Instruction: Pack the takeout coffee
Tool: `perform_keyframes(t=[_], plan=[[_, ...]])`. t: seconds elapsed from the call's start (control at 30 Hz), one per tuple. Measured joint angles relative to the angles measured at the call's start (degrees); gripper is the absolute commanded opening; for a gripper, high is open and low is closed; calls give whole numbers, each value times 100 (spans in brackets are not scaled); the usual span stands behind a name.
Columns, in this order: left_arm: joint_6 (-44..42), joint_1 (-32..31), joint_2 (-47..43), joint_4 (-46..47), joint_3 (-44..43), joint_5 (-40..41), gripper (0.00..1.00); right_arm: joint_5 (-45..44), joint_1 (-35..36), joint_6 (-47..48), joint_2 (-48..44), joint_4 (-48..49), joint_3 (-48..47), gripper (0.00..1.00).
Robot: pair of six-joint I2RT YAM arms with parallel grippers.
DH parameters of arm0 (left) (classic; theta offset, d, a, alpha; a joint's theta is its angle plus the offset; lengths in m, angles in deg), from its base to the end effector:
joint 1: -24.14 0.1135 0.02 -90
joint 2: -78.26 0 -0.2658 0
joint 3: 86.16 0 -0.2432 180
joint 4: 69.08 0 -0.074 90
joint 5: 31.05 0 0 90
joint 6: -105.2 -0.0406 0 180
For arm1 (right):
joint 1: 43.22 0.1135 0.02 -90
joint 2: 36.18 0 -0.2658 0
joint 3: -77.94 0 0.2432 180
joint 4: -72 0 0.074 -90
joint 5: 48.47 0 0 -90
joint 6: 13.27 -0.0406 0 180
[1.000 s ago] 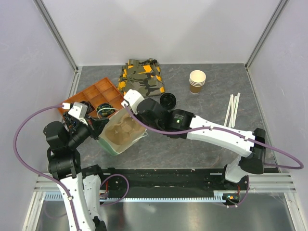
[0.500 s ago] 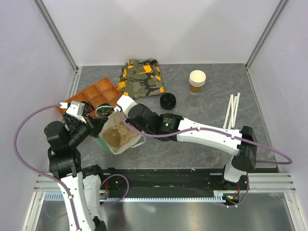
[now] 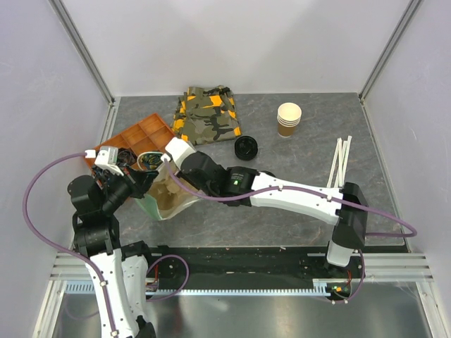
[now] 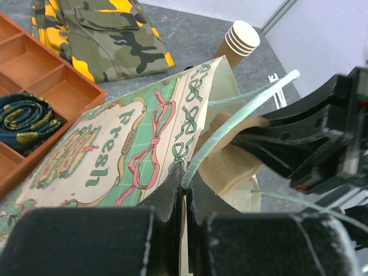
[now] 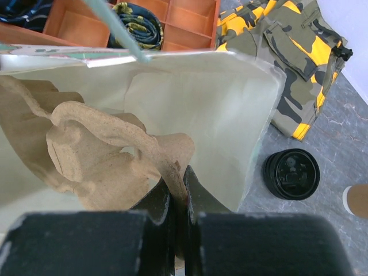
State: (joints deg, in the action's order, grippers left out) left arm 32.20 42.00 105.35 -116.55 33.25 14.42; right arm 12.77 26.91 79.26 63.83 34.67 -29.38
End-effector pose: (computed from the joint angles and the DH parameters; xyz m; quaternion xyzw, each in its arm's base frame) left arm 0.0906 -0.0007 0.3439 0.0042 0.7655 -0.2942 0.5722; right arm 0.1551 0.3717 0.3514 -0.3970 0.7494 0.0906 0.5220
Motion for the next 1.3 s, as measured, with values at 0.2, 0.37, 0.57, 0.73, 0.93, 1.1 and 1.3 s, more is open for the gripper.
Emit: perform_keyframes(t=[0.2,0.37,0.57,0.73,0.93,1.1,1.3], plan=[[350,0,52,87,61,72,2,-79,0,146,352,251,-4,0],[466,0,122,190,66,72,2,-85,0,223,466,304,-26,0],[643,0,160,227,160,74,2,-50,0,221,544,533,-26,0],[758,0,254,249,225,70,2,144,-48,227,761,772,-20,0],[859,0,428,321,227,-83,2,481,-232,245,879,911,-15,0],[973,0,501,332,199,-164,2,905,-400,221,931,852,-70,0],[1233,0,820,334,48,-201,2,1095,-470,87,1261,621,-396,0]])
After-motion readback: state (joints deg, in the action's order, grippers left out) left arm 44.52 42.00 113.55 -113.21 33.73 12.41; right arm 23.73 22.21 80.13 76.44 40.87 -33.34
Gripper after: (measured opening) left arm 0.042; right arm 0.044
